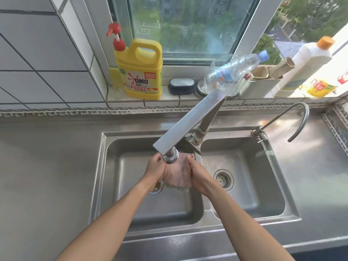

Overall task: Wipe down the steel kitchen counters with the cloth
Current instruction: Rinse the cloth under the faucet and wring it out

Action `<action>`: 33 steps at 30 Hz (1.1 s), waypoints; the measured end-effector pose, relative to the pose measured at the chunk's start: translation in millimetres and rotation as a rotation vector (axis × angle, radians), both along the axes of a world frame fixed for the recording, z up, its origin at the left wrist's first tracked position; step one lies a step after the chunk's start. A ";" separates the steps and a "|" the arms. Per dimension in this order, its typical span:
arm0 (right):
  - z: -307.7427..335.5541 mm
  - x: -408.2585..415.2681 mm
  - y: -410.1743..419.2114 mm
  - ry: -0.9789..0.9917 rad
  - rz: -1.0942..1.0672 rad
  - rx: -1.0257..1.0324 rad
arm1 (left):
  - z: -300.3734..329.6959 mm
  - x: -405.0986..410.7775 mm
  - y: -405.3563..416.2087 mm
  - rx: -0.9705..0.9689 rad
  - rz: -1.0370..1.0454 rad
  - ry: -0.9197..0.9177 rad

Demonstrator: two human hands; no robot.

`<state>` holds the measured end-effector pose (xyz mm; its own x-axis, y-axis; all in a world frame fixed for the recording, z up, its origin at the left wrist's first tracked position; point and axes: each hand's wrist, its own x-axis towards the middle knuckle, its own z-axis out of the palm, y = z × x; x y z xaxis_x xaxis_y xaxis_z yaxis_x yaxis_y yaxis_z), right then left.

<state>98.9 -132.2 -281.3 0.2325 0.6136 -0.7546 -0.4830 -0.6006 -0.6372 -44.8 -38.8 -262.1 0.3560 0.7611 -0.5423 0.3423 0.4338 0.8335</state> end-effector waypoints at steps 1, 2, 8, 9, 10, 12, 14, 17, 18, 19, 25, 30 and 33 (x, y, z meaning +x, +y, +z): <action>-1.0 0.4 0.6 0.015 -0.008 -0.014 | 1.8 0.3 1.4 0.018 -0.025 -0.002; -0.9 -0.1 1.6 0.032 -0.010 -0.037 | 4.6 -0.4 2.7 0.035 -0.053 -0.006; 6.5 -14.9 19.6 -0.005 0.080 -0.103 | 7.5 -19.1 10.6 0.091 0.022 -0.055; 6.8 -18.4 23.9 -0.016 0.086 -0.084 | 5.9 -25.2 11.5 0.087 0.052 -0.061; 6.7 -21.5 28.3 -0.031 0.081 -0.064 | 3.2 -32.0 12.7 0.086 0.082 -0.066; 6.5 -26.7 34.6 -0.075 0.070 -0.043 | -2.9 -43.6 14.5 0.100 0.130 -0.071; 9.1 -31.2 37.8 -0.109 0.063 -0.030 | -6.0 -52.5 16.1 0.114 0.167 -0.077; 15.7 -36.6 42.7 -0.132 0.071 0.026 | -4.2 -59.3 18.7 0.066 0.229 -0.118; 17.9 -38.1 44.2 -0.125 0.071 0.049 | -4.8 -60.9 19.8 0.049 0.257 -0.127; 20.9 -39.7 45.7 -0.110 0.074 0.072 | -5.4 -63.0 21.0 0.039 0.285 -0.126; 28.5 -42.0 53.4 -0.052 0.124 0.134 | -6.6 -78.0 24.2 0.048 0.328 -0.083; 30.9 -34.4 51.7 -0.101 0.143 0.101 | -5.8 -71.2 25.0 0.020 0.332 -0.089; 31.7 -22.6 42.9 -0.107 0.063 0.083 | -4.3 -55.2 17.9 -0.024 0.263 -0.129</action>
<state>76.3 -89.3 -249.6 0.2677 0.6888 -0.6737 -0.3728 -0.5707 -0.7316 -100.0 -21.0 -266.4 0.2151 0.8236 -0.5248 0.1075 0.5141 0.8509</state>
